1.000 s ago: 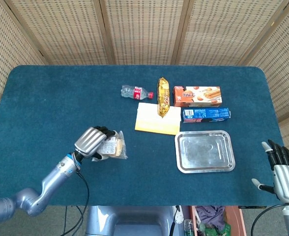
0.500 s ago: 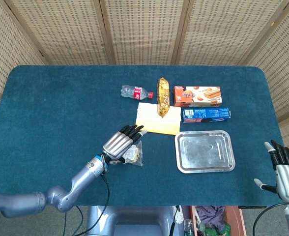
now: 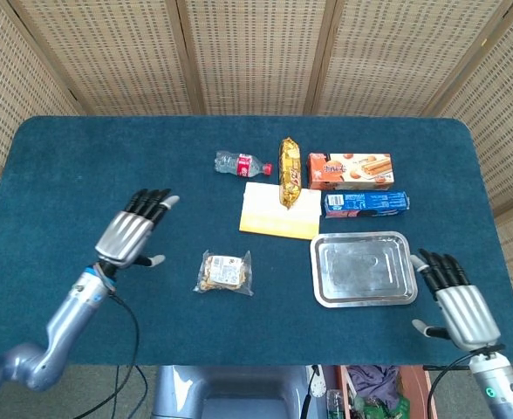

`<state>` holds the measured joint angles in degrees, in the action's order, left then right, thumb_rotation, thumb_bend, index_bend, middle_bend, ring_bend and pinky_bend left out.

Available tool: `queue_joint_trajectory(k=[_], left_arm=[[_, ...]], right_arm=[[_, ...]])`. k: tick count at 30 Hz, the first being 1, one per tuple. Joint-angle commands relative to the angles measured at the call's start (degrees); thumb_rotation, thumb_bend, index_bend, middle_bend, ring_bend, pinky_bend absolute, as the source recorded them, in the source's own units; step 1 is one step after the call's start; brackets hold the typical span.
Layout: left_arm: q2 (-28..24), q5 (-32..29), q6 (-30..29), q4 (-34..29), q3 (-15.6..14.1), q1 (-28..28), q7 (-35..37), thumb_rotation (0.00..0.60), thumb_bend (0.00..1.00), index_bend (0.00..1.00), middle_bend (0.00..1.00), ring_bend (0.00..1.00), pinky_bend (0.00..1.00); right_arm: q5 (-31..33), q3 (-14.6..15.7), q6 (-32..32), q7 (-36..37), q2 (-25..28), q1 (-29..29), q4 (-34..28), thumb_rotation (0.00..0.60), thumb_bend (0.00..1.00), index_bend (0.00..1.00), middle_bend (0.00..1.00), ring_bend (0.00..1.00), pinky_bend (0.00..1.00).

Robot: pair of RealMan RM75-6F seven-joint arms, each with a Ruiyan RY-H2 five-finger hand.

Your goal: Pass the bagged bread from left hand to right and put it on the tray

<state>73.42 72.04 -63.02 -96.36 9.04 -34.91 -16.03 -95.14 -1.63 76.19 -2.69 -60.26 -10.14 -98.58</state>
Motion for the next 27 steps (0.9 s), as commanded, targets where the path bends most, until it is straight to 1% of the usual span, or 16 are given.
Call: queue_joint_trajectory(k=[1,3,4,5,6,8,9,11,12,13,15,17,18,21,26,27], left_arm=[[-5.1,-0.4,-5.7,-1.1,-2.0,5.8,4.1,0.6,0.0,0.0,0.0,0.0,0.0],[-6.2,0.7,-8.8,-0.3,-2.4,8.2,6.8,0.6,0.0,0.0,0.0,0.0,0.0],[-6.8,1.9,-11.6,0.9,-2.9,10.1,7.9,0.6,0.0,0.0,0.0,0.0,0.0],[-7.0,2.3,-12.6,1.4,-3.2,10.9,8.2,0.6,0.0,0.0,0.0,0.0,0.0],[-7.2,2.3,-13.7,1.6,-3.5,11.8,8.5,0.6,0.0,0.0,0.0,0.0,0.0],[-8.0,1.6,-15.5,1.2,-3.9,14.0,9.8,0.6,0.0,0.0,0.0,0.0,0.0],[-9.0,0.6,-17.2,-0.3,-4.2,16.2,11.3,0.6,0.0,0.0,0.0,0.0,0.0],[-9.6,1.4,-17.7,-0.9,-4.5,17.0,11.9,0.6,0.0,0.0,0.0,0.0,0.0],[-9.7,1.6,-17.8,-0.9,-4.6,17.2,12.1,0.6,0.0,0.0,0.0,0.0,0.0],[-9.8,1.6,-17.9,-1.0,-4.5,17.5,12.2,0.6,0.0,0.0,0.0,0.0,0.0],[-9.8,1.6,-17.6,-0.8,-4.4,17.6,12.3,0.6,0.0,0.0,0.0,0.0,0.0],[-9.8,1.5,-17.1,-0.6,-4.2,17.7,12.5,0.6,0.0,0.0,0.0,0.0,0.0],[-9.8,1.3,-16.8,-0.5,-4.1,17.7,12.7,0.6,0.0,0.0,0.0,0.0,0.0],[-9.8,0.7,-16.0,0.1,-3.6,17.8,13.1,0.6,0.0,0.0,0.0,0.0,0.0],[-9.8,-0.3,-14.9,0.9,-2.9,17.8,13.7,0.6,0.0,0.0,0.0,0.0,0.0],[-9.9,-0.4,-14.7,1.0,-2.8,17.8,13.8,0.6,0.0,0.0,0.0,0.0,0.0]], right_arm=[[-6.3,0.3,-7.5,3.4,0.6,-7.7,-1.9,0.6,0.0,0.0,0.0,0.0,0.0],[-6.6,-0.4,-11.3,3.4,0.8,-10.8,-3.7,0.6,0.0,0.0,0.0,0.0,0.0],[-6.3,-1.3,-14.8,2.8,0.8,-13.5,-5.1,0.6,0.0,0.0,0.0,0.0,0.0],[-5.7,-1.8,-16.5,2.3,0.7,-14.7,-5.8,0.6,0.0,0.0,0.0,0.0,0.0],[-5.0,-2.5,-18.5,1.5,0.4,-16.1,-6.5,0.6,0.0,0.0,0.0,0.0,0.0],[-1.7,-4.8,-25.0,-2.0,-1.3,-20.6,-7.9,0.6,0.0,0.0,0.0,0.0,0.0],[3.7,-7.6,-33.0,-5.1,-5.0,-25.9,-7.9,0.6,0.0,0.0,0.0,0.0,0.0],[11.9,-10.2,-38.6,-9.5,-8.2,-29.8,-7.2,0.6,0.0,0.0,0.0,0.0,0.0],[15.4,-10.9,-40.0,-11.7,-9.3,-31.3,-7.1,0.6,0.0,0.0,0.0,0.0,0.0],[20.4,-12.0,-41.8,-14.3,-11.5,-33.9,-6.4,0.6,0.0,0.0,0.0,0.0,0.0],[29.1,-13.0,-43.1,-19.0,-14.9,-38.4,-4.9,0.6,0.0,0.0,0.0,0.0,0.0],[36.1,-13.0,-42.6,-23.1,-17.9,-42.5,-3.3,0.6,0.0,0.0,0.0,0.0,0.0],[40.6,-12.7,-41.6,-25.9,-19.8,-45.2,-2.2,0.6,0.0,0.0,0.0,0.0,0.0],[51.3,-11.9,-37.9,-32.0,-24.1,-51.7,-0.1,0.6,0.0,0.0,0.0,0.0,0.0],[65.0,-11.4,-32.9,-37.6,-29.5,-59.6,2.7,0.6,0.0,0.0,0.0,0.0,0.0],[66.7,-11.4,-32.6,-38.0,-30.1,-60.5,3.0,0.6,0.0,0.0,0.0,0.0,0.0]])
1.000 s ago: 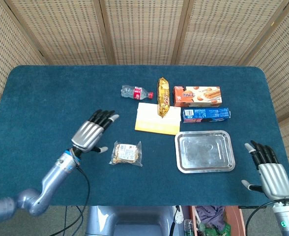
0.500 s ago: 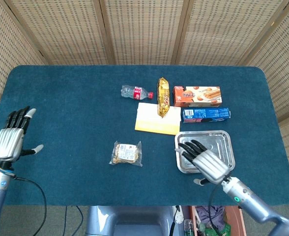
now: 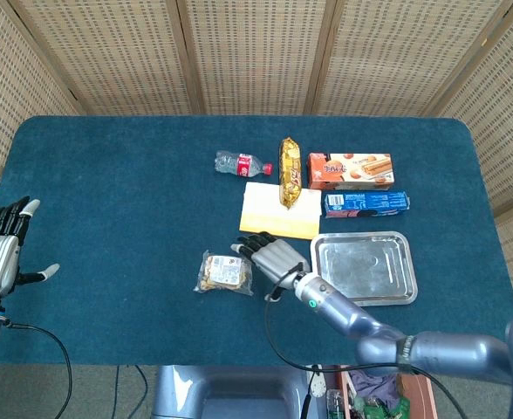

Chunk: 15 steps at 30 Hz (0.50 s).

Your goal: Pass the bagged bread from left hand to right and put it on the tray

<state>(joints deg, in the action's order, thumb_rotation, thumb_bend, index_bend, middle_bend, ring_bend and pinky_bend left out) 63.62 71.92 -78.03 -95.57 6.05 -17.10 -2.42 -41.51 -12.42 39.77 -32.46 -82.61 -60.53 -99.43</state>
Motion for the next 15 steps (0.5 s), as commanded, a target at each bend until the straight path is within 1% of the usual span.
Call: queue_joint_trajectory(k=[1,5,12,13,15], left_arm=[[-0.1,-0.5,0.5,0.3,0.4,0.0,0.3,0.6,0.0,0.0,0.0,0.0,0.0],[-0.2,-1.1,1.4,0.8,0.9,0.0,1.0,0.6,0.0,0.0,0.0,0.0,0.0],[-0.5,-1.4,1.9,1.3,1.5,0.3,2.0,0.6,0.0,0.0,0.0,0.0,0.0],[-0.5,-1.4,1.9,1.3,1.5,0.4,2.2,0.6,0.0,0.0,0.0,0.0,0.0],[-0.6,-1.4,2.0,1.5,1.7,0.5,2.6,0.6,0.0,0.0,0.0,0.0,0.0]], right_arm=[[15.3,-0.7,4.2,-8.7,-8.7,-11.4,4.5,0.6,0.0,0.0,0.0,0.0,0.0],[20.7,-0.1,5.0,-10.6,-12.5,-15.7,8.3,0.6,0.0,0.0,0.0,0.0,0.0],[24.8,1.4,5.7,-12.3,-17.7,-19.3,15.0,0.6,0.0,0.0,0.0,0.0,0.0],[25.0,1.6,5.8,-12.4,-18.5,-19.6,16.1,0.6,0.0,0.0,0.0,0.0,0.02],[23.9,1.9,6.7,-12.5,-20.0,-20.0,18.4,0.6,0.0,0.0,0.06,0.04,0.1]])
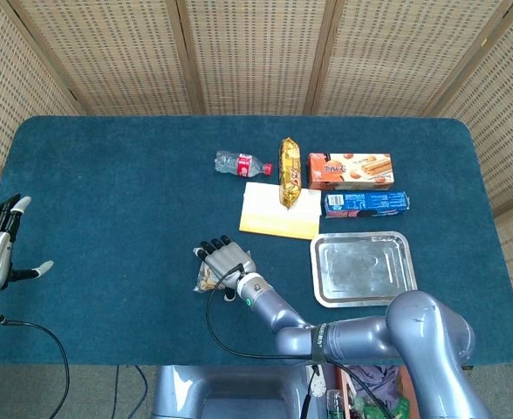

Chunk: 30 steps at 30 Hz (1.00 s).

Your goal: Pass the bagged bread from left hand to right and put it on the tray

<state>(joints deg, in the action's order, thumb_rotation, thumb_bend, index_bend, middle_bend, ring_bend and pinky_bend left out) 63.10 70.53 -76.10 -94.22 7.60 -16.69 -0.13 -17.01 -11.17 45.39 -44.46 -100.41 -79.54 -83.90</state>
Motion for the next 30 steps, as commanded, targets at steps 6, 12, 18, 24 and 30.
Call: queue_joint_trajectory(k=[6,12,18,24,30], left_arm=[[-0.5,-0.6,1.0,0.6,0.7,0.3,1.5,0.6,0.0,0.0,0.0,0.0,0.0],[-0.7,-0.4,1.7,0.4,0.7,0.4,1.7,0.6,0.0,0.0,0.0,0.0,0.0],[-0.4,0.1,2.2,0.3,0.7,0.3,1.2,0.6,0.0,0.0,0.0,0.0,0.0],[0.2,0.9,2.5,0.3,0.3,0.1,0.1,0.6,0.0,0.0,0.0,0.0,0.0],[0.9,1.3,2.6,-0.2,0.1,-0.1,-1.7,0.6,0.0,0.0,0.0,0.0,0.0]], right_arm=[[-4.1,2.1,2.9,-1.0,-3.7,-0.6,5.9,0.6,0.0,0.39,0.57,0.51,0.55],[-15.1,2.2,5.6,2.5,1.3,2.5,0.1,0.6,0.06,0.49,0.64,0.56,0.59],[-24.5,3.8,5.6,5.4,14.5,6.5,-10.3,0.6,0.06,0.49,0.64,0.56,0.59],[-35.1,9.7,6.4,8.3,28.8,12.9,-14.9,0.6,0.06,0.49,0.64,0.56,0.58],[-41.2,14.4,4.7,14.9,34.5,18.9,-12.1,0.6,0.06,0.49,0.64,0.56,0.58]])
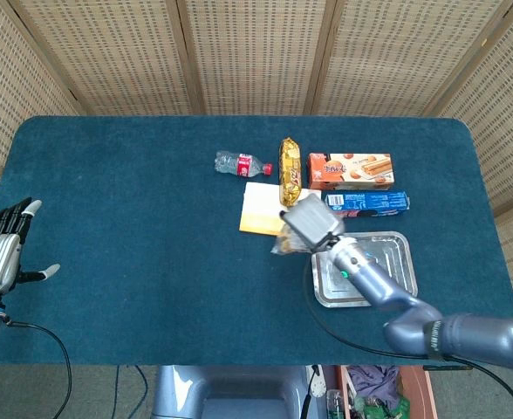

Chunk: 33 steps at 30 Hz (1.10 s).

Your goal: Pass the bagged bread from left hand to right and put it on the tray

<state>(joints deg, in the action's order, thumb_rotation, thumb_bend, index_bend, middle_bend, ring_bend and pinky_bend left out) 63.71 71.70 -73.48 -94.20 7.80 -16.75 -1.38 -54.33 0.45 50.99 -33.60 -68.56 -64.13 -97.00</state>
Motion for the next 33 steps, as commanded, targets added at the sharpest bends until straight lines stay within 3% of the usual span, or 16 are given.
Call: queue_joint_trajectory(k=[1,8,12,16,18,24,30,33], left_arm=[[0.5,0.4,0.0,-0.3,-0.1,-0.2,-0.9,0.6,0.0,0.0,0.0,0.0,0.0],[1.5,0.3,0.3,-0.8,-0.2,-0.6,-3.0,0.6,0.0,0.0,0.0,0.0,0.0],[1.8,0.2,0.6,-1.0,-0.2,-0.7,-3.8,0.6,0.0,0.0,0.0,0.0,0.0],[1.8,0.2,0.5,-1.2,-0.2,-0.6,-3.8,0.6,0.0,0.0,0.0,0.0,0.0],[1.7,0.2,0.4,-1.3,-0.2,-0.5,-3.7,0.6,0.0,0.0,0.0,0.0,0.0],[1.1,0.5,0.3,-1.5,-0.2,-0.2,-2.6,0.6,0.0,0.0,0.0,0.0,0.0],[0.6,1.9,-0.8,-1.7,-0.6,0.6,-1.5,0.6,0.0,0.0,0.0,0.0,0.0],[0.3,2.9,-2.0,-1.9,-1.1,1.4,-1.1,0.6,0.0,0.0,0.0,0.0,0.0]], right_arm=[[-4.9,4.1,-1.3,5.4,3.0,5.0,2.5,0.6,0.06,0.49,0.64,0.56,0.58],[-14.1,6.3,-2.9,15.0,1.4,10.3,9.9,0.6,0.06,0.49,0.6,0.55,0.56],[-14.1,6.8,-6.7,14.8,0.9,10.6,12.2,0.6,0.06,0.43,0.43,0.4,0.38],[-7.9,7.0,-11.9,11.5,1.9,9.7,10.7,0.6,0.0,0.11,0.1,0.1,0.15],[-5.4,6.8,-12.3,9.9,2.5,9.5,9.5,0.6,0.0,0.01,0.01,0.01,0.05],[-4.1,4.9,-5.3,8.6,6.7,11.8,1.6,0.6,0.0,0.0,0.0,0.0,0.0],[-13.4,4.5,7.9,11.9,10.3,19.2,-5.1,0.6,0.0,0.0,0.0,0.0,0.0],[-19.5,6.4,16.9,13.2,10.6,25.5,-6.1,0.6,0.0,0.0,0.0,0.0,0.0]])
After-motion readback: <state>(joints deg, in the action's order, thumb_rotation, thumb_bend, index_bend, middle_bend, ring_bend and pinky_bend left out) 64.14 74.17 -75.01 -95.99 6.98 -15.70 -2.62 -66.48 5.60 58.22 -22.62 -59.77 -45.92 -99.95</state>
